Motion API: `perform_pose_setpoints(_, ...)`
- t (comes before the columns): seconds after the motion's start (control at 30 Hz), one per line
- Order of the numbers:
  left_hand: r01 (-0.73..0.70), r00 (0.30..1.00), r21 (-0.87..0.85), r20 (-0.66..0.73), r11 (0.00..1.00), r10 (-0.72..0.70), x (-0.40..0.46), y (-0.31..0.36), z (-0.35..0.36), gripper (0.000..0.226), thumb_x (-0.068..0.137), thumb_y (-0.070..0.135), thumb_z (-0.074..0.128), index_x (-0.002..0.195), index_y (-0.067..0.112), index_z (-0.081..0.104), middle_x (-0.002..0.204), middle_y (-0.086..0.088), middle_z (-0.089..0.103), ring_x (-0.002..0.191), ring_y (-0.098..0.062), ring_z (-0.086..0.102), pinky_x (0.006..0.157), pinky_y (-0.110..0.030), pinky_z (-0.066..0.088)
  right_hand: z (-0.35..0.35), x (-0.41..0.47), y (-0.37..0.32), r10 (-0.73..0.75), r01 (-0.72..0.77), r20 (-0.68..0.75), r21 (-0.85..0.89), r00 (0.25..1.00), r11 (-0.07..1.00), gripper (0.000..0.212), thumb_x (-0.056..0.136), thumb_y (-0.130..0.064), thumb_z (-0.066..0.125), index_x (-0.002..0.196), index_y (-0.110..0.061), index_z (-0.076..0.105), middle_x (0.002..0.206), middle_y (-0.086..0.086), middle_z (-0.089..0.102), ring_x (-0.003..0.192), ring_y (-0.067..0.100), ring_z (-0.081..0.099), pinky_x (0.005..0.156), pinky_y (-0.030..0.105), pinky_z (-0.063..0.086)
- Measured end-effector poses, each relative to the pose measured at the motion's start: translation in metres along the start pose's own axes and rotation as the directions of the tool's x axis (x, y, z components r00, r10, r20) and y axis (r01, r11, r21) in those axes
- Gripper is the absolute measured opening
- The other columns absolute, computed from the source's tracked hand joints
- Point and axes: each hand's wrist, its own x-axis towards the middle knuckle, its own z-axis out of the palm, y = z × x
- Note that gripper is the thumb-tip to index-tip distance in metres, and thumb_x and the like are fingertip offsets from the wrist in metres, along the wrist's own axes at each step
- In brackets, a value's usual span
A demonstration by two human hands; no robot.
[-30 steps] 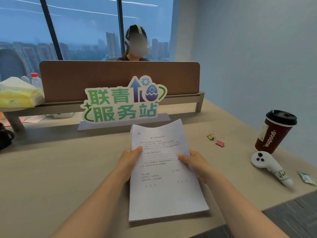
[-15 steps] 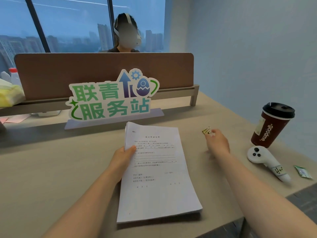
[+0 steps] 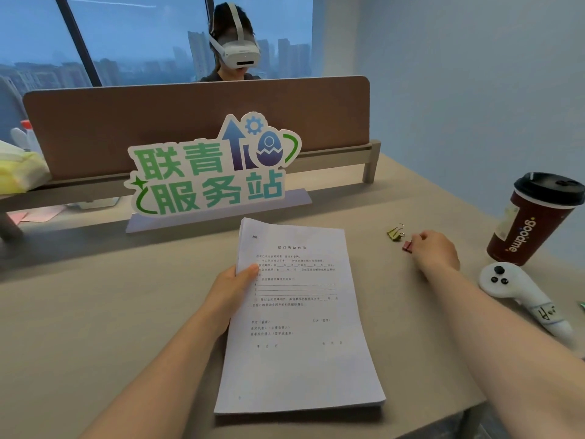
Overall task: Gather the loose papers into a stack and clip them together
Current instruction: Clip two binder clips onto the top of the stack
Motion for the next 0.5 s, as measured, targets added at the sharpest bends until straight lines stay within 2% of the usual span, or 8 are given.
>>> perform_pose_setpoints(0.17, 0.013, 1.000, -0.003, -0.001, 1.000, -0.013, 0.001, 0.000, 0.001, 0.019, 0.099, 0.029, 0.055, 0.106, 0.016, 0.067, 0.093, -0.005, 0.079, 0.080, -0.025, 0.076, 0.065, -0.034, 0.058, 0.002, -0.002, -0.002, -0.011, 0.011, -0.018, 0.012, 1.000, 1.000, 0.024, 0.094, -0.027, 0.047, 0.093, -0.017, 0.069, 0.106, 0.013, 0.068, 0.094, 0.033, 0.058, 0.075, 0.032, 0.042)
perform_pose_setpoints(0.27, 0.018, 1.000, -0.003, 0.008, 1.000, -0.018, 0.002, 0.000, 0.000, 0.020, 0.099, 0.028, 0.055, 0.106, 0.016, 0.068, 0.091, -0.004, 0.079, 0.080, -0.025, 0.076, 0.067, -0.035, 0.058, 0.000, -0.008, -0.006, 0.004, -0.004, -0.010, 0.071, 1.000, 0.997, 0.022, 0.092, -0.022, 0.048, 0.077, -0.017, 0.063, 0.093, 0.009, 0.065, 0.088, 0.032, 0.058, 0.074, 0.031, 0.045)
perform_pose_setpoints(0.37, 0.017, 1.000, 0.006, 0.008, 1.000, -0.017, 0.003, -0.001, 0.000, 0.020, 0.098, 0.027, 0.055, 0.107, 0.015, 0.068, 0.089, -0.004, 0.079, 0.078, -0.024, 0.076, 0.066, -0.034, 0.058, -0.003, -0.012, -0.011, 0.024, -0.022, -0.010, 0.152, 1.000, 0.988, 0.022, 0.087, -0.016, 0.048, 0.067, -0.019, 0.055, 0.072, 0.001, 0.060, 0.081, 0.031, 0.058, 0.075, 0.037, 0.053)
perform_pose_setpoints(0.5, 0.014, 1.000, 0.009, 0.008, 1.000, -0.014, 0.003, 0.000, 0.000, 0.018, 0.098, 0.026, 0.055, 0.105, 0.016, 0.068, 0.090, -0.004, 0.078, 0.078, -0.023, 0.076, 0.064, -0.033, 0.058, -0.005, -0.020, -0.023, -0.011, 0.001, 0.041, 0.232, 0.999, 0.973, 0.022, 0.086, -0.011, 0.051, 0.066, -0.016, 0.056, 0.062, 0.000, 0.061, 0.076, 0.029, 0.061, 0.064, 0.030, 0.043)
